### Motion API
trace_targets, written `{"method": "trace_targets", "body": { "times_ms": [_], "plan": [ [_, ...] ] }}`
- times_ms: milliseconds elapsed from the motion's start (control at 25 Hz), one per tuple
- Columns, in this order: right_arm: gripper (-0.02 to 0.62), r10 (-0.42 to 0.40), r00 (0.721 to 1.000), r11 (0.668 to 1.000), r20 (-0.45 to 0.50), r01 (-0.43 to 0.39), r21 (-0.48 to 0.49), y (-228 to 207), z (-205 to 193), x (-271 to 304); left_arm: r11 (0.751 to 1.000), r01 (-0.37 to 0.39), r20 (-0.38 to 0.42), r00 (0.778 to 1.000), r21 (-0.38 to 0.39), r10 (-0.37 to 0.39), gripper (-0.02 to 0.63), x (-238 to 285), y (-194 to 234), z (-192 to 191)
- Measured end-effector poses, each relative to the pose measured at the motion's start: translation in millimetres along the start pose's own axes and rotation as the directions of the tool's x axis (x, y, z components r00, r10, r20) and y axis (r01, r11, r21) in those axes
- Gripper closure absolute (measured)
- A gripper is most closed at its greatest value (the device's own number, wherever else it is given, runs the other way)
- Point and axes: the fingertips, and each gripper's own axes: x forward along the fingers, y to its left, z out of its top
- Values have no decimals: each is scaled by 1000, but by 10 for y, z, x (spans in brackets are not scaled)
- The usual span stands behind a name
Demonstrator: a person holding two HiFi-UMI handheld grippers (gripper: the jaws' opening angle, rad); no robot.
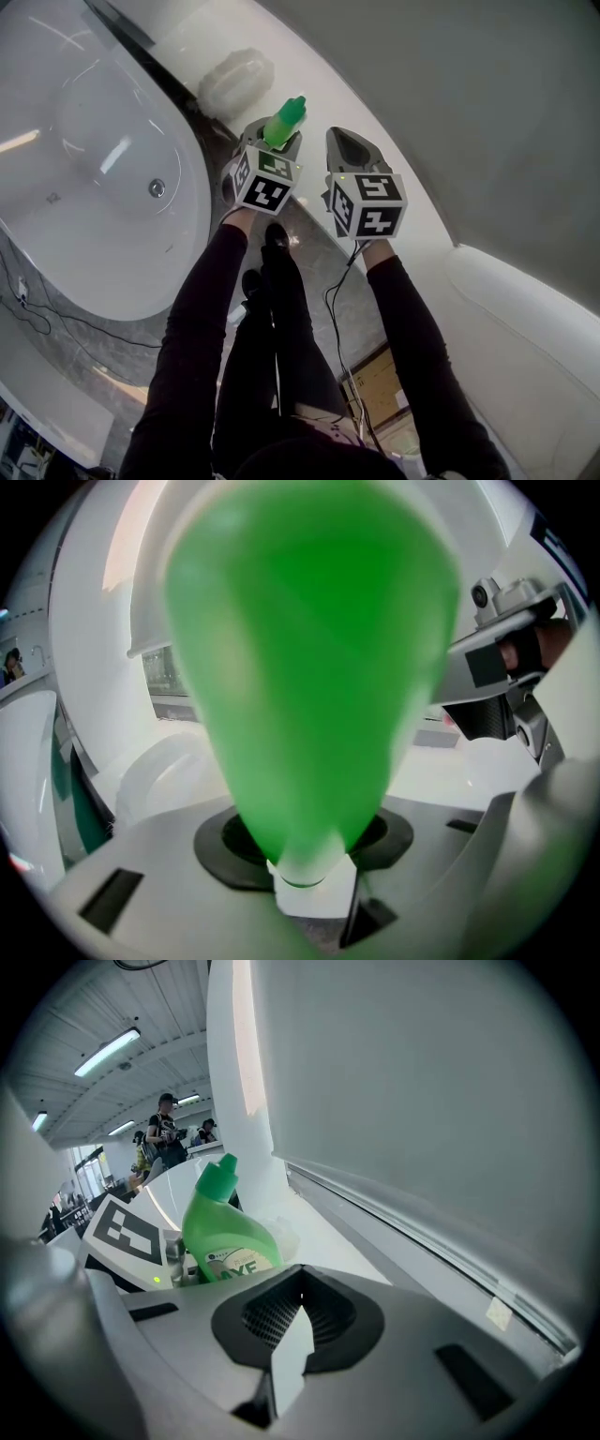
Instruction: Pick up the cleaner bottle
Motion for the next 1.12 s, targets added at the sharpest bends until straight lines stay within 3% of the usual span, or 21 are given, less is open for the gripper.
{"method": "trace_targets", "body": {
  "times_ms": [640, 1120],
  "plan": [
    [594, 22, 999, 999, 32, -21, -47, 374, 489, -312, 996, -93, 111, 989, -8, 94, 410, -897, 309, 661],
    [594, 139, 987, 983, 77, -128, -132, 1185, 1127, -488, 972, -220, 151, 961, -79, 230, 410, -1940, 770, 886]
  ]
}}
